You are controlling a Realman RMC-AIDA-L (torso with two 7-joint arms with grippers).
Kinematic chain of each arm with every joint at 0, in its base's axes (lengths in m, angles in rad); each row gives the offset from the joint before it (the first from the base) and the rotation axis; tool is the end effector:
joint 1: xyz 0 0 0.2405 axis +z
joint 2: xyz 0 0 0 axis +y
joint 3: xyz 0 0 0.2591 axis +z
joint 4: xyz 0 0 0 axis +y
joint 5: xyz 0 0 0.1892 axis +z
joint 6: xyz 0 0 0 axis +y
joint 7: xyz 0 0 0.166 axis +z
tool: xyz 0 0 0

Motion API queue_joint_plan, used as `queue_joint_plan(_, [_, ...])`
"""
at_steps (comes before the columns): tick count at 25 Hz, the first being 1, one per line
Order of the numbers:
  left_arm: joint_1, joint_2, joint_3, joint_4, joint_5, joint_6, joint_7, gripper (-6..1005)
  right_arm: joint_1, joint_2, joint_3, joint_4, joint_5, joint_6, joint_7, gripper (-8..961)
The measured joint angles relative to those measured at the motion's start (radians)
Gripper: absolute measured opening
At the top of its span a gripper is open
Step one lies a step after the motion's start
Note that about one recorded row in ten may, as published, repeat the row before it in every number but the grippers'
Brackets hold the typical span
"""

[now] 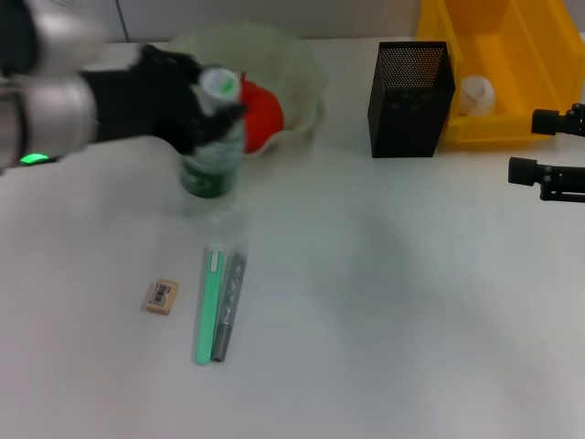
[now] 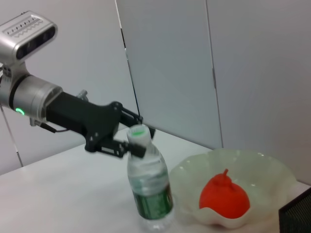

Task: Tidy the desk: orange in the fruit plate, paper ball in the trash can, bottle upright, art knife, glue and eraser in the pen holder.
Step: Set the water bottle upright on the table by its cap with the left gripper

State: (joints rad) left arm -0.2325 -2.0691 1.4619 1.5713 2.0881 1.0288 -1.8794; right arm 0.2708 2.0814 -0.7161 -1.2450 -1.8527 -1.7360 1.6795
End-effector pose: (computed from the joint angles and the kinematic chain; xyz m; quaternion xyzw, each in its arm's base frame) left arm -0.1722 0.3354 0.0014 -0.9477 -0.0588 -0.0681 0.3062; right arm 0.2422 0.2849 0.0687 -0.9275 0.2046 0.2359 0.2054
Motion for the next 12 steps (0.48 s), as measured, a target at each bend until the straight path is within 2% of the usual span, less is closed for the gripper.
queue_joint_plan(5, [0.038,0.003,-0.132,-0.023,-0.131,0.027,0.008,439,0.007,0.001,0.000,0.001,0.000,0.000,0.004,814])
queue_joint_plan(10, [0.039,0.003,-0.248,-0.088,-0.227,0.070,0.010,438,0.021,0.002,0.000,0.021,0.005,0.000,0.007,813])
queue_joint_plan(12, [0.037,0.003,-0.268,-0.106,-0.237,0.072,0.014,438,0.025,0.002,0.000,0.027,0.005,-0.001,0.007,813])
